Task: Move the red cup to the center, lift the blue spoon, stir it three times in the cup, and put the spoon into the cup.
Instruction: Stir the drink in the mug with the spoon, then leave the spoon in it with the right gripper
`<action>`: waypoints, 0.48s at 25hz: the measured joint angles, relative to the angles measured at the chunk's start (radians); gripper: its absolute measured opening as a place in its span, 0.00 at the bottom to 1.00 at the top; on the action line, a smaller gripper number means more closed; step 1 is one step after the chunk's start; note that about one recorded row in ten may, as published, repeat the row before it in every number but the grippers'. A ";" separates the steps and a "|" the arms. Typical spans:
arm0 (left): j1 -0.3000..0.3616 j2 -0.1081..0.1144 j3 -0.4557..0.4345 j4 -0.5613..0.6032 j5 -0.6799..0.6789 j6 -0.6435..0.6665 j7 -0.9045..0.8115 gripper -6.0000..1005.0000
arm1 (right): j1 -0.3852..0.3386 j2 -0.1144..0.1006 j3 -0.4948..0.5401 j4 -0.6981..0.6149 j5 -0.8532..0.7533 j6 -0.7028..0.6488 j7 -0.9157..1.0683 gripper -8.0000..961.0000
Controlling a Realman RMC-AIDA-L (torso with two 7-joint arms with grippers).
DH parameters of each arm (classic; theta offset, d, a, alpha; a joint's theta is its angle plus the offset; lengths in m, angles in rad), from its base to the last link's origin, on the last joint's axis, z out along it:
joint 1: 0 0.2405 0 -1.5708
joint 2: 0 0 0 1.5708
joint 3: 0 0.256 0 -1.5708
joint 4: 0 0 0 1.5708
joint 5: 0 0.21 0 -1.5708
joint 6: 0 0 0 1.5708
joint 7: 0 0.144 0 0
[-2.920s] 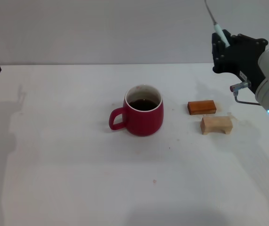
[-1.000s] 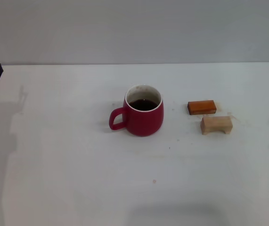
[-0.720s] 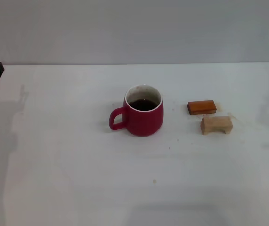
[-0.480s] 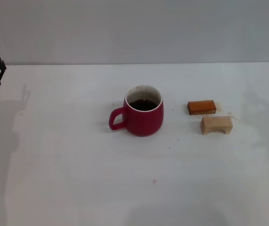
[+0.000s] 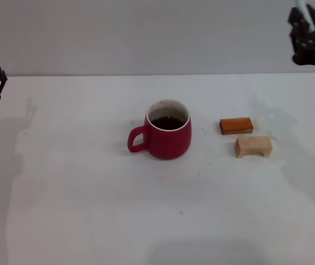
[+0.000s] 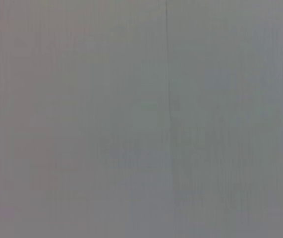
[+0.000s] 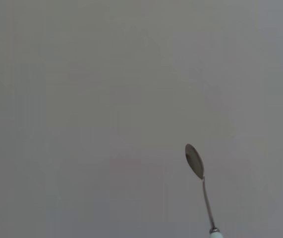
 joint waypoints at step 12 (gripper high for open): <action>-0.004 0.000 -0.004 0.001 -0.004 0.000 0.001 0.84 | 0.159 0.076 0.140 0.191 -0.053 0.609 -0.020 0.14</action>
